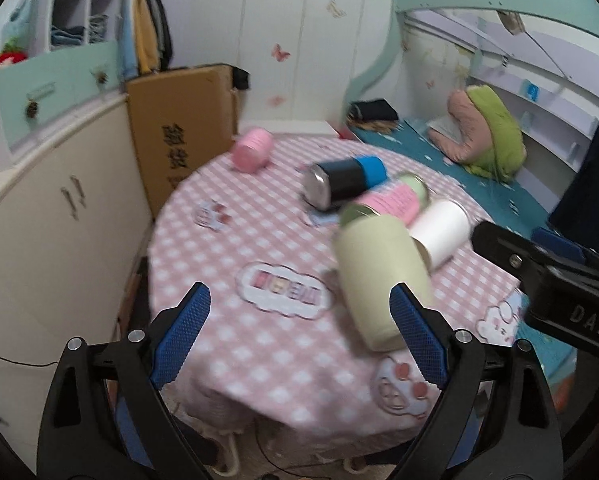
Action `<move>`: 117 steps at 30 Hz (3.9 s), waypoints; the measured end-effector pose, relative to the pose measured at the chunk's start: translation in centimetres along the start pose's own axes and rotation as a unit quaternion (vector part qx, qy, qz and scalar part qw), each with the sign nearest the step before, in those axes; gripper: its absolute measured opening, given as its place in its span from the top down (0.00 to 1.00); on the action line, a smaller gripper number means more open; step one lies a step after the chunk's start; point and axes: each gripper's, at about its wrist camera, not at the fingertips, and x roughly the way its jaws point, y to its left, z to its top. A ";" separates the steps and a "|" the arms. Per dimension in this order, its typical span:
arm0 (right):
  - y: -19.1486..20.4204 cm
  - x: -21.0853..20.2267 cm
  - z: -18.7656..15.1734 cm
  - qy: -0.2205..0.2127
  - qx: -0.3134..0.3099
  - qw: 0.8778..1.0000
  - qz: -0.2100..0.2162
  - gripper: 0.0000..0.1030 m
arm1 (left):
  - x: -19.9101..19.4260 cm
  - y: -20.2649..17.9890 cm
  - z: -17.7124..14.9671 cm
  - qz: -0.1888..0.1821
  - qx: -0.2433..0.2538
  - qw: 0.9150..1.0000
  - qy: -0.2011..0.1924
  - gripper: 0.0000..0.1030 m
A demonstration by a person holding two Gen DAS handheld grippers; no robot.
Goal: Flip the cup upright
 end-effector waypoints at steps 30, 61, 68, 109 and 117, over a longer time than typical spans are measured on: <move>4.6 11.1 -0.4 0.160 0.018 0.986 0.051 0.06 | 4.1 8.4 0.5 0.041 -0.043 0.998 0.030 0.10; 4.8 8.0 0.0 0.078 -0.031 0.996 0.031 0.26 | 3.0 7.1 0.4 0.026 -0.041 0.998 0.030 0.10; 5.0 7.2 -0.3 0.062 -0.031 0.997 0.036 0.18 | 1.7 6.5 0.7 0.032 -0.033 0.999 0.019 0.10; 3.9 -17.9 -2.2 -0.187 -0.054 0.980 0.034 0.07 | -18.0 -1.2 0.8 0.034 0.022 0.983 -0.181 0.08; 3.8 -19.2 -2.5 -0.199 -0.053 0.978 0.033 0.07 | -19.0 -1.8 0.6 0.034 0.028 0.981 -0.191 0.08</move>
